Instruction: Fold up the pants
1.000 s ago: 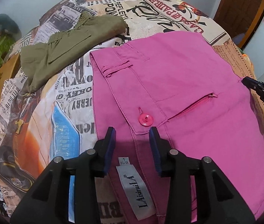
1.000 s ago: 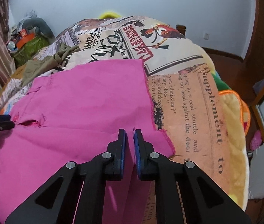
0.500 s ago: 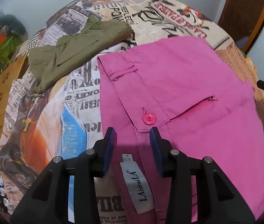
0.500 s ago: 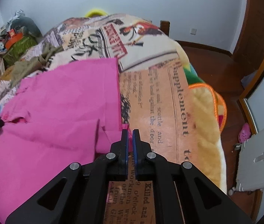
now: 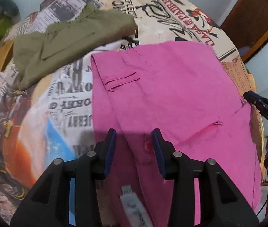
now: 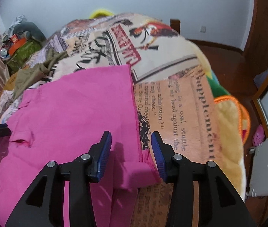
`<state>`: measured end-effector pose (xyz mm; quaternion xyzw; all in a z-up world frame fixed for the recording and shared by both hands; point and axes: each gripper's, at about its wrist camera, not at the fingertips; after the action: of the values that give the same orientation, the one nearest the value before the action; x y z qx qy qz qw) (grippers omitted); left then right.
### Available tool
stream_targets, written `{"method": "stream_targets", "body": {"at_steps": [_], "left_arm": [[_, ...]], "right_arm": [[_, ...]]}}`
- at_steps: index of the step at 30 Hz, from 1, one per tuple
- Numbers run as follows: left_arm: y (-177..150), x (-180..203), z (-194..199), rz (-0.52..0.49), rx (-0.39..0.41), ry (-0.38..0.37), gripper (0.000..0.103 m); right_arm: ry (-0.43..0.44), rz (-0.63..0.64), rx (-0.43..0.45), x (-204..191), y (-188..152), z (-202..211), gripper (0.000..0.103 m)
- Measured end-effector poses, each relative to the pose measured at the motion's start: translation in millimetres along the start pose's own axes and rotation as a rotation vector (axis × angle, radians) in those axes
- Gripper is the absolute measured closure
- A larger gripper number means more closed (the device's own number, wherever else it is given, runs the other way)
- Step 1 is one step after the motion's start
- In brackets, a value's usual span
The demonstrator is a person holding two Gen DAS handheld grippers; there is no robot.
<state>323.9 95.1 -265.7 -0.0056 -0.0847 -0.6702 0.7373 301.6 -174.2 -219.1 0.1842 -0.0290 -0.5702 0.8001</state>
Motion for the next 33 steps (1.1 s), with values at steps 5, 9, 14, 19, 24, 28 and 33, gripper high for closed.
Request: {"method": "stream_targets", "body": {"at_steps": [5,9,14,19,24,28,33], "left_arm": [[2.4,3.7,-0.4,-0.023,0.018,-0.006,0.091],[1.8,1.8,0.4,-0.027,0.031,0.008,0.096],[-2.7,5.5,5.3,-0.049,0.083,0.135,0.097],[-1.8,-6.1,-3.6,-0.038,0.059,0.128,0.096],[-5.3,0.9,-5.6,-0.087,0.068,0.181,0.095],[-7.6,-0.9,-0.9,-0.099,0.063,0.173,0.094],[-9.9,-8.2,15.9,-0.077,0.086,0.199,0.094]], "right_arm": [[-0.009,0.009,-0.063,4.9,-6.2,-22.7,0.063],[0.037,0.001,-0.056,10.2,-10.8,-18.6,0.077],[0.003,0.068,-0.051,1.0,-19.6,-19.1,0.092],[-0.058,0.098,-0.033,1.0,-27.9,-20.0,0.094],[-0.082,0.098,-0.043,2.3,-28.3,-18.3,0.094],[-0.099,0.106,-0.063,-0.4,-28.1,-13.2,0.094],[-0.136,0.115,-0.049,-2.2,-27.6,4.4,0.090]]}}
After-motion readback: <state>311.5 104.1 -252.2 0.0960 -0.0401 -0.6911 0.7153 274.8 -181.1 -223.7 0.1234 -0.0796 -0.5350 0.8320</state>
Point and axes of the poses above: each gripper's, at about its wrist camera, not at the fingertips, and z roughly against the way its jaws point, x to its right, y to its top, and after that the axes turned 14 degrees about -x, right-handed
